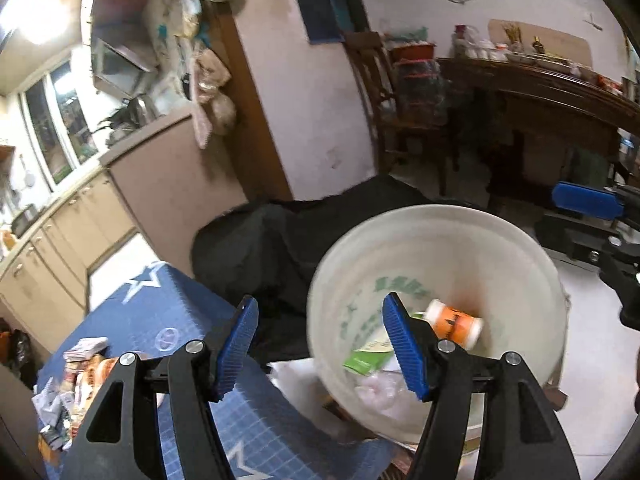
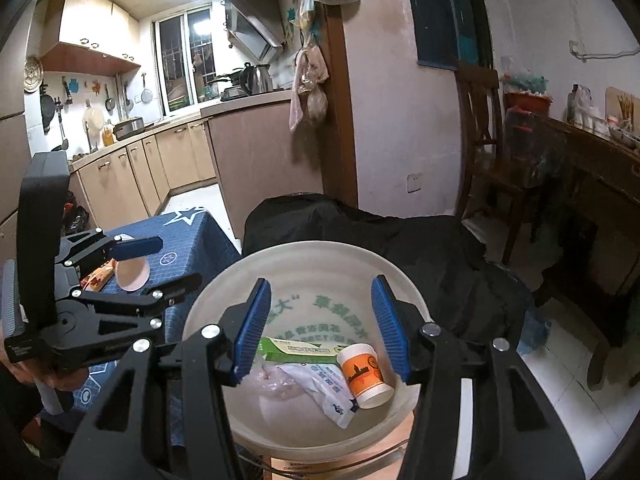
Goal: Collect trash
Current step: 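Open both tools to drop the box and cup into the bucket, then move both tools back over the table toward the remaining trash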
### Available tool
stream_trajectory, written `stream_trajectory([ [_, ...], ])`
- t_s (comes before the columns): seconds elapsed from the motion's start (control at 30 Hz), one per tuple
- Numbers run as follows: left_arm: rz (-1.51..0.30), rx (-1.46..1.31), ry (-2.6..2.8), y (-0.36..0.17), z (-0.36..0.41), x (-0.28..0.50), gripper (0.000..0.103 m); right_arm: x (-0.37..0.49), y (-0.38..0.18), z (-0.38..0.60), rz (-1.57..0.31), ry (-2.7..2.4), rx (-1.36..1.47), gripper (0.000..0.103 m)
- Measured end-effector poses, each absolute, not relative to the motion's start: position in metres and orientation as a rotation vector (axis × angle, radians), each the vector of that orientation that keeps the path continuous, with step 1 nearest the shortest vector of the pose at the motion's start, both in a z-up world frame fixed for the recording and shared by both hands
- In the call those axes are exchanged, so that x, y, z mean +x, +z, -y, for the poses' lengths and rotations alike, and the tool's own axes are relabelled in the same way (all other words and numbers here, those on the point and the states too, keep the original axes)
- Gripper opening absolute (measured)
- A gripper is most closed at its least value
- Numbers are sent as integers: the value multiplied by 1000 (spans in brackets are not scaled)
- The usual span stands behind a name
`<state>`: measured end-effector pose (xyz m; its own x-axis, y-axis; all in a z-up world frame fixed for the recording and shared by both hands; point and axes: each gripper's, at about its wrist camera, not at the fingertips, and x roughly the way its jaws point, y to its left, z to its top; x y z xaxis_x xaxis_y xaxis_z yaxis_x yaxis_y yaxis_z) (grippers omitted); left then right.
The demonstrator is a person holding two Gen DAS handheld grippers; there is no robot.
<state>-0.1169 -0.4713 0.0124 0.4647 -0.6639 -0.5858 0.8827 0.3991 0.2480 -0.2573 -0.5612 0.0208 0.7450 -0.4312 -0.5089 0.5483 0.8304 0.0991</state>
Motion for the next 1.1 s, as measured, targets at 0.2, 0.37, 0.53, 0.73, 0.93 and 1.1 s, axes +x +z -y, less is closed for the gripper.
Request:
stream_trajectory([
  [0.2, -417, 554, -988, 18, 459, -111, 66, -247, 26, 550, -493, -518, 227, 50],
  [0.37, -435, 540, -1007, 20, 451, -111, 66, -240, 32, 542, -490, -504, 207, 51],
  [0.53, -461, 502, -1053, 23, 430, -111, 66, -239, 35, 538, -482, -507, 214, 51],
  [0.73, -363, 423, -845, 33, 369, -94, 67, -220, 33, 514, -466, -415, 241, 51],
  [0.93, -375, 354, -584, 36, 299, -48, 68, -166, 22, 469, -506, -269, 205, 51],
  [1.1, -411, 312, -416, 31, 239, -14, 68, -119, 13, 425, -545, -141, 177, 51],
])
